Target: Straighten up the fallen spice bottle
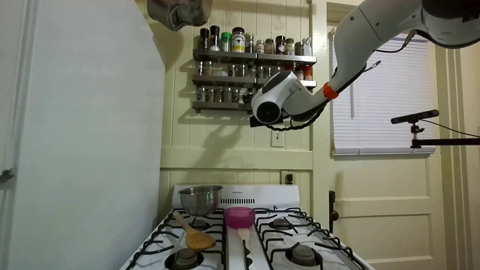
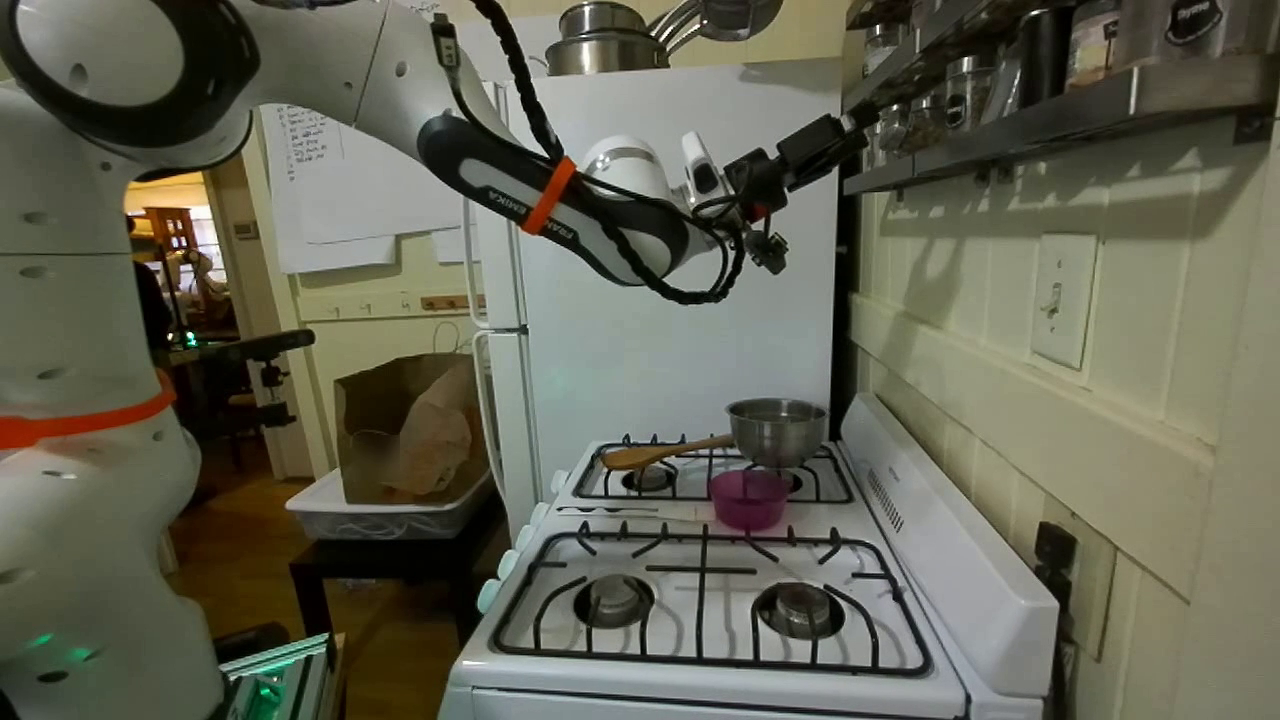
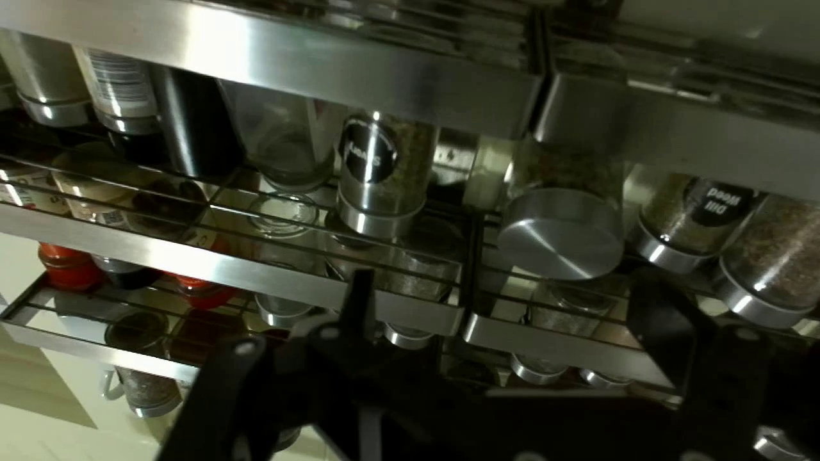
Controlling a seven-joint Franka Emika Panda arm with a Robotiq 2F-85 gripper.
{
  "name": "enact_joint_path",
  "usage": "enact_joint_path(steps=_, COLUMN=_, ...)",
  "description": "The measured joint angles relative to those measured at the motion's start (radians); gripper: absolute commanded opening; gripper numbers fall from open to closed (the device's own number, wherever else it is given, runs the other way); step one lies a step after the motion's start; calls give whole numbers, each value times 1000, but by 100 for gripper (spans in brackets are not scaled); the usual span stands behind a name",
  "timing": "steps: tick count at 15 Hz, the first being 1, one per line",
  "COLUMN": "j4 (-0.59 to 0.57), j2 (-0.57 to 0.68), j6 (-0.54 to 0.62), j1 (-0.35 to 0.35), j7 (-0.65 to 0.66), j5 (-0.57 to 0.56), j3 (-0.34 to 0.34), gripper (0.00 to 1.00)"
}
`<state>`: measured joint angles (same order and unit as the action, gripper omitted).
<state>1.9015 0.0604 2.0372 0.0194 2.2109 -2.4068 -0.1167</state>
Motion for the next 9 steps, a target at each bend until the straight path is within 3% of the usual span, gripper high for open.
enact_joint_path(steps=4, j4=20, j2=11, j6=-42, j1=0, j7=59, j5=-99, j3=15, gripper=100)
enact_joint_path(steps=9, j4=19, j2=26, j6=-120, j1=56, j7=58, j5=-102, j3=-19, gripper=100)
